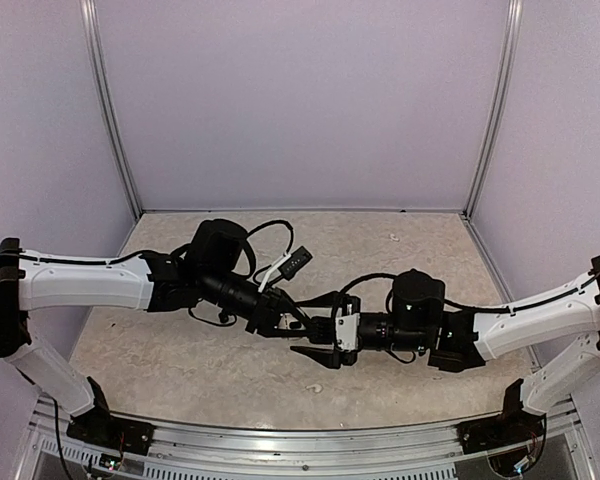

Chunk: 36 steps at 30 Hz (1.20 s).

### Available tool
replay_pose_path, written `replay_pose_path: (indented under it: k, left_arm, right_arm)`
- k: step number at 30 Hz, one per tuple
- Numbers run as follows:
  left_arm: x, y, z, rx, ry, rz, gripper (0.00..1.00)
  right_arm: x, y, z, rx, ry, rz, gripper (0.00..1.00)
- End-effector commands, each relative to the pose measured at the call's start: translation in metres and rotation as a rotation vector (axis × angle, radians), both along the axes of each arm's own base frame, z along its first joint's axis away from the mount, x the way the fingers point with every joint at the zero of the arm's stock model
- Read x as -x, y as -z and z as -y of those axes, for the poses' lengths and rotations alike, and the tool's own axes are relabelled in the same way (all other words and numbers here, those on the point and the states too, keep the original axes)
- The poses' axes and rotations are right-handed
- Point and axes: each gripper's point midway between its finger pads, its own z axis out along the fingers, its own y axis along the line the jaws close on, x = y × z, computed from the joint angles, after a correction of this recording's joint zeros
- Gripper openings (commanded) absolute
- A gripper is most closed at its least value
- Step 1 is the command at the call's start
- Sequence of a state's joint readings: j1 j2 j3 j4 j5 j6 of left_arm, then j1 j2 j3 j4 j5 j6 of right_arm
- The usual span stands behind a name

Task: Insert the wireless bluetooth earbuds into the charging case
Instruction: Pass from the left arm to the right, then pass from the right arm to the left

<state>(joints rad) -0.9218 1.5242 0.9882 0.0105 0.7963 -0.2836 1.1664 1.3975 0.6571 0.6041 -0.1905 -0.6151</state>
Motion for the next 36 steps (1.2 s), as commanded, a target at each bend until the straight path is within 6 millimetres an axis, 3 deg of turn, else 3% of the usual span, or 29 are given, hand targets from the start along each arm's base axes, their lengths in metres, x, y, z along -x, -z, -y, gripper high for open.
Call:
replay_pose_path:
  k: [1, 9, 16, 19, 25, 36]
  left_arm:
    - [0.006, -0.008, 0.006, 0.026, 0.041, 0.009, 0.24]
    - [0.004, -0.008, 0.007, 0.025, 0.03, 0.015, 0.28]
    - [-0.012, -0.018, -0.004, 0.054, -0.052, 0.034, 0.46]
    - [-0.019, -0.026, -0.01, 0.08, -0.092, 0.045, 0.49]
    - [-0.03, -0.035, -0.023, 0.137, -0.177, 0.061, 0.48]
    - [-0.033, -0.041, -0.024, 0.209, -0.209, 0.034, 0.3]
  right_arm:
    - [0.009, 0.001, -0.006, 0.009, -0.051, 0.016, 0.7]
    - [0.004, -0.002, -0.005, 0.004, -0.025, 0.034, 0.56]
    - [-0.01, -0.004, 0.002, -0.016, 0.07, 0.047, 0.53]
    - [-0.02, -0.008, 0.006, -0.039, 0.129, 0.05, 0.5]
    - [-0.034, -0.022, 0.015, -0.115, 0.212, 0.039, 0.51]
    - [-0.039, -0.033, 0.018, -0.188, 0.252, 0.001, 0.52]
